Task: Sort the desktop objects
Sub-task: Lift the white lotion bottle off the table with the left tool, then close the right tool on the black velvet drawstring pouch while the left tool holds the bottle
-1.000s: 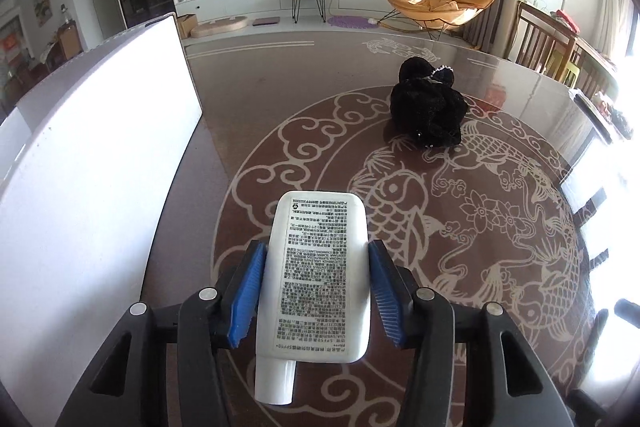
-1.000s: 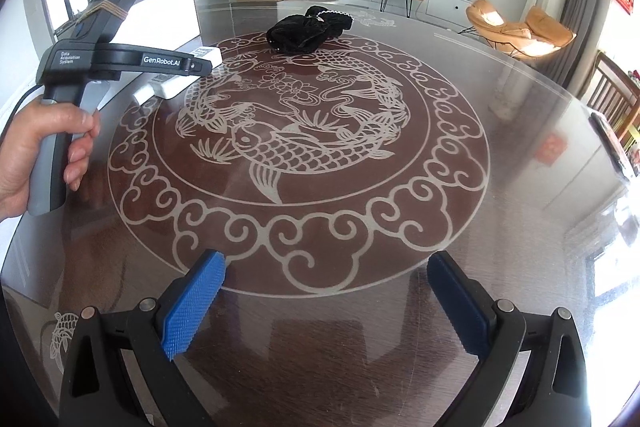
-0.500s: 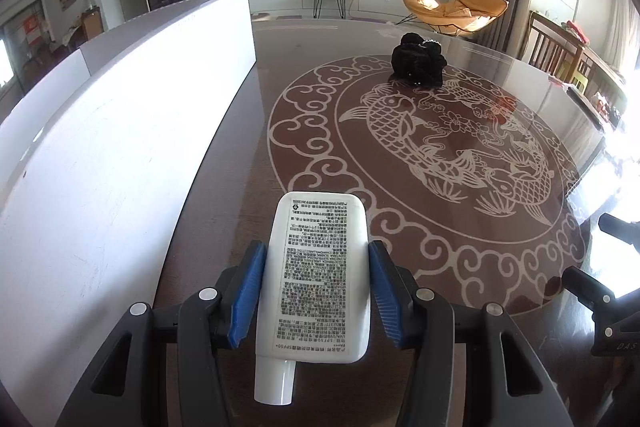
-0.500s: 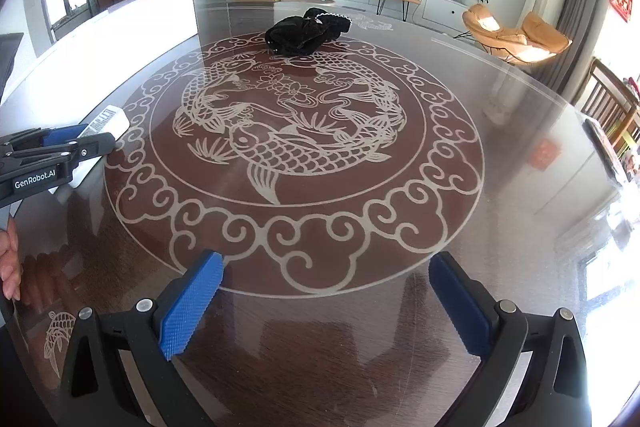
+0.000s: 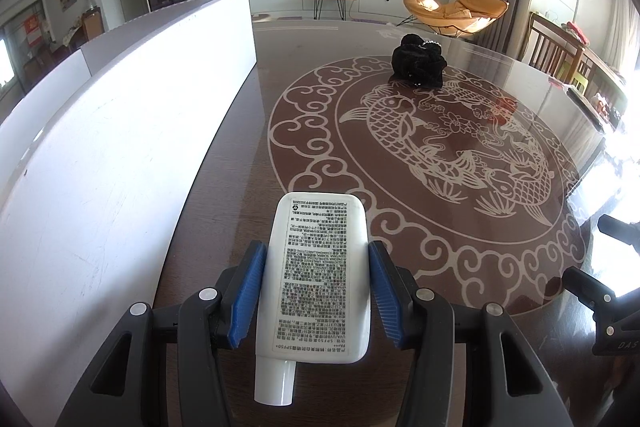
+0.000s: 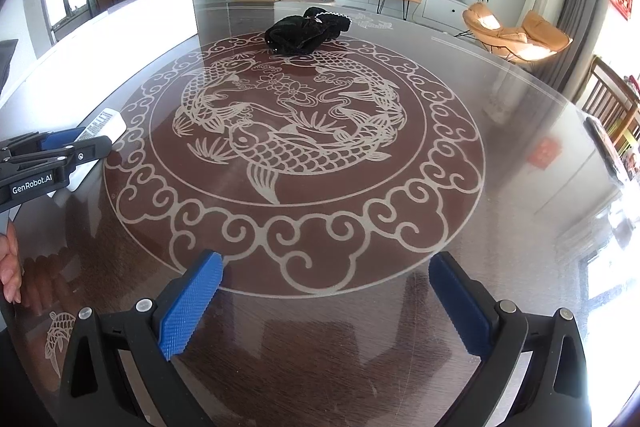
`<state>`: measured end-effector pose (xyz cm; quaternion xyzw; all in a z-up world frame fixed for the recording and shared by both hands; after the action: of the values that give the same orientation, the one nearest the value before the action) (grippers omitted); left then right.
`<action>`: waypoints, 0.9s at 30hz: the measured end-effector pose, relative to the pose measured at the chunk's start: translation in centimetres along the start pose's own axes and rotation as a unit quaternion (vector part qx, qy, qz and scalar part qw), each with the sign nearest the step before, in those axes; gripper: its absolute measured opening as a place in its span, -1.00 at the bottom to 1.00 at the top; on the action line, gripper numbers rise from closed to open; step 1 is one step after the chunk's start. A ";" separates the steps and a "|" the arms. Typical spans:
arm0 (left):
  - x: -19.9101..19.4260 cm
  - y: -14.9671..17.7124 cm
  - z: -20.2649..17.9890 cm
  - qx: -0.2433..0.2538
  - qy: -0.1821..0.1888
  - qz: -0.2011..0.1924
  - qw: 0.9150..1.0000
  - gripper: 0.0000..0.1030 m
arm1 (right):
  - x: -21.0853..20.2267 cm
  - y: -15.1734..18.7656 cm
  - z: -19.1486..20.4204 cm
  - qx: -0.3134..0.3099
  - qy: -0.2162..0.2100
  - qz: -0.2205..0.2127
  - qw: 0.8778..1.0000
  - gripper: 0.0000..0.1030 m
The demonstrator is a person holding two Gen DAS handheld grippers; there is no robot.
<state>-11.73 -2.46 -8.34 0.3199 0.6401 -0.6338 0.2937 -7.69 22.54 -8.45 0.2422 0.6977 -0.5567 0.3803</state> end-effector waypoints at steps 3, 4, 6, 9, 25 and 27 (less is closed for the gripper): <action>0.0 0.0 0.0 0.000 0.000 0.000 1.000 0.00 | 0.0 0.0 0.1 0.000 0.000 0.000 1.000 1.00; 0.0 0.0 0.0 0.000 0.000 0.000 1.000 0.00 | 0.0 0.0 0.1 0.000 0.000 0.000 1.000 1.00; 0.0 0.0 0.0 0.000 0.000 0.000 1.000 0.00 | 0.0 0.0 0.1 0.000 0.000 0.000 1.000 1.00; 0.0 0.0 0.0 0.000 0.000 0.000 1.000 0.00 | 0.1 0.0 0.0 0.000 0.000 0.000 1.000 0.99; 0.1 -0.1 0.0 -0.002 0.003 0.000 1.000 0.00 | 5.7 -16.4 -1.0 0.101 -0.091 -0.047 0.990 0.99; 0.1 -0.1 0.0 -0.003 0.004 -0.001 1.000 0.00 | 8.2 -19.4 -0.2 0.123 -0.092 -0.029 0.988 0.99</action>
<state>-11.87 -2.46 -8.30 0.3211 0.6434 -0.6308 0.2917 -27.38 16.92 -3.55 0.2147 0.5926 -0.6687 0.3944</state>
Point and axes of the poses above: each gripper's, at about its wrist camera, not at the fingertips, and x roughly the way its jaws point, z to its left, y to its underside, the point moved 3 cm from there along x, roughly the way its jaws point, and after that the axes turned 3 degrees about -x, right-handed, at the moved point
